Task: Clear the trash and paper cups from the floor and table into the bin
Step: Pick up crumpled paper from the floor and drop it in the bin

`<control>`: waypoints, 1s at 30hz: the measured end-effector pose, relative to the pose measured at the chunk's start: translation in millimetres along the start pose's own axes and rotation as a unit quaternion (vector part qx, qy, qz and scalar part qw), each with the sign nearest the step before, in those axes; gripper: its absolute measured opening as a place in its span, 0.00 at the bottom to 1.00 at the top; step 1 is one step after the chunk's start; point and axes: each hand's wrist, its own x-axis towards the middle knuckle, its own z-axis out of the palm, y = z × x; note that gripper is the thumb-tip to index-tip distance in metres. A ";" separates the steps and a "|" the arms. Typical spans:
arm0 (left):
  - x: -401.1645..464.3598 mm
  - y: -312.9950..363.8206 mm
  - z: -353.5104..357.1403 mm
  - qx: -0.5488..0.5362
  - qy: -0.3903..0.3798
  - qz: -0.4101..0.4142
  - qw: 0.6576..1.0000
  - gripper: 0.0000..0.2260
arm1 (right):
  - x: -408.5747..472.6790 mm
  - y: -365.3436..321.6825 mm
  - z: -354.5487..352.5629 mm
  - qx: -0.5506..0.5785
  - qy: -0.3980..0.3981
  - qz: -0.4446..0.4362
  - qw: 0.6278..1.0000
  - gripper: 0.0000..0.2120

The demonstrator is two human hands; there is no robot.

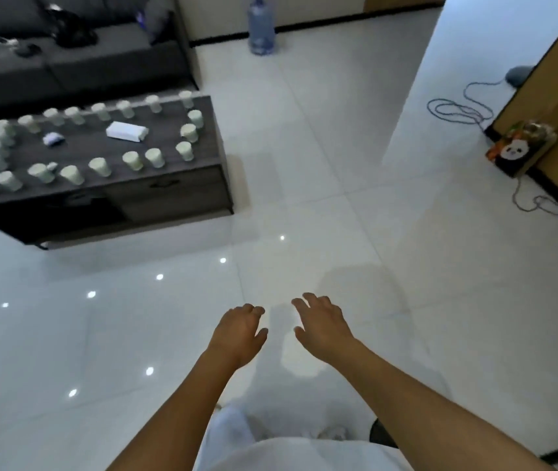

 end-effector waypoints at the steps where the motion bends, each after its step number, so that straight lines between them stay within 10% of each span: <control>1: -13.4 -25.9 -3.9 -0.015 0.011 -0.024 1.000 0.21 | 11.4 -27.6 4.5 -0.019 -0.014 -0.023 0.999 0.25; 18: -249.1 -400.1 -5.4 -0.151 0.084 -0.375 0.911 0.21 | 127.6 -508.0 101.9 -0.198 -0.143 -0.377 0.893 0.26; 30: -245.8 -637.5 -49.5 -0.255 0.060 -0.467 0.845 0.21 | 283.6 -743.4 150.3 -0.222 -0.218 -0.426 0.849 0.24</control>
